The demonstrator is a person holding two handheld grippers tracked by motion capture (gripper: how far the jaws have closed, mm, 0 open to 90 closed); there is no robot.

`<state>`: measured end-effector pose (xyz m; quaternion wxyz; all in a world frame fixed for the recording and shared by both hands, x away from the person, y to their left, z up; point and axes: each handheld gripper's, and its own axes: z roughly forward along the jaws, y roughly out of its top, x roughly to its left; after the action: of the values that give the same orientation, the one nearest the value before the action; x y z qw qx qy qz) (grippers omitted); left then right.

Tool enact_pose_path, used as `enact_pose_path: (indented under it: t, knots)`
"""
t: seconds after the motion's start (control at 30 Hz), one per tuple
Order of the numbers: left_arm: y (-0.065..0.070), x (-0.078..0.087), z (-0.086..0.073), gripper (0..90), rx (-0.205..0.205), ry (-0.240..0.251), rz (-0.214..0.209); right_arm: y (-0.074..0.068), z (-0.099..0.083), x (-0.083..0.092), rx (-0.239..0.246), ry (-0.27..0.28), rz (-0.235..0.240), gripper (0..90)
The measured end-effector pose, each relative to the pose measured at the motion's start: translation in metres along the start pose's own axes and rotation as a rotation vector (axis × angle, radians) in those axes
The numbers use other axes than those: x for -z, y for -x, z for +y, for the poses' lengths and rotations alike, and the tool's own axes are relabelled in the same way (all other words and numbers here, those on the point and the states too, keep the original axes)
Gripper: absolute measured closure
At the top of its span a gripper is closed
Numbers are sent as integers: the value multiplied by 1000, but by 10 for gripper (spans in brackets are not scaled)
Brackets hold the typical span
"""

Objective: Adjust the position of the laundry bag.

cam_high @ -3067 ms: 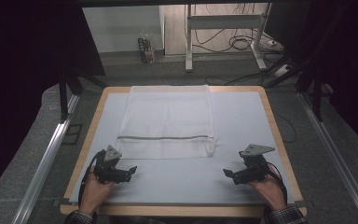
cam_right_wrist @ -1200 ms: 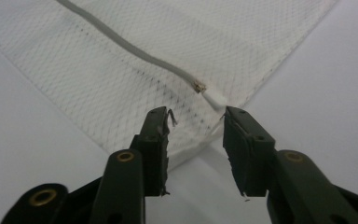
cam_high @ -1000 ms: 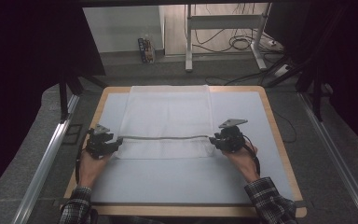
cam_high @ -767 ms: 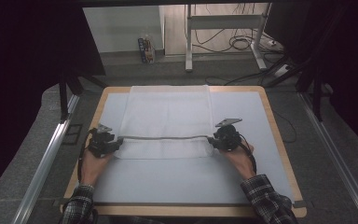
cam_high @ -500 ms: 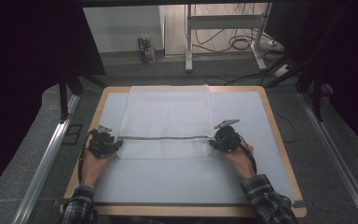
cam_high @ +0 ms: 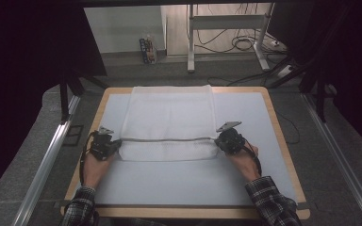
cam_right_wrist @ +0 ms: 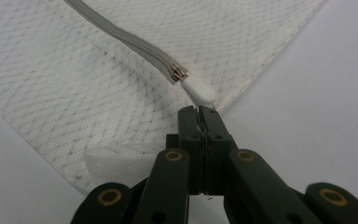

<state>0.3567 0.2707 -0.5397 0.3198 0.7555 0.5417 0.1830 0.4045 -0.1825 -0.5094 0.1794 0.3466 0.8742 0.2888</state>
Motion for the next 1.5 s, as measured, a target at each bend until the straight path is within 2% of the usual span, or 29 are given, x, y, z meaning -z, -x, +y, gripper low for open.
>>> enact_pose_path:
  t: [0.2,0.47,0.63,0.77,0.97,1.13,1.5]
  knots:
    - [7,7,-2,882,-47,8,-42,2,-7,11,14,-6,12,882]
    - [21,18,-7,881,-118,-12,-85,3,-21,28,50,-4,39,881]
    - [29,22,-10,878,-155,-32,-100,4,-30,40,42,-12,58,881]
    - [37,27,-12,878,-185,-42,-100,3,-35,47,53,-12,64,882]
    - [45,32,-15,876,-200,-53,-108,-1,-43,55,65,-20,70,881]
    - [52,37,-22,876,-211,-64,-126,-4,-54,64,37,-26,79,880]
    - [63,42,-29,877,-234,-87,-160,-8,-72,80,21,-22,96,878]
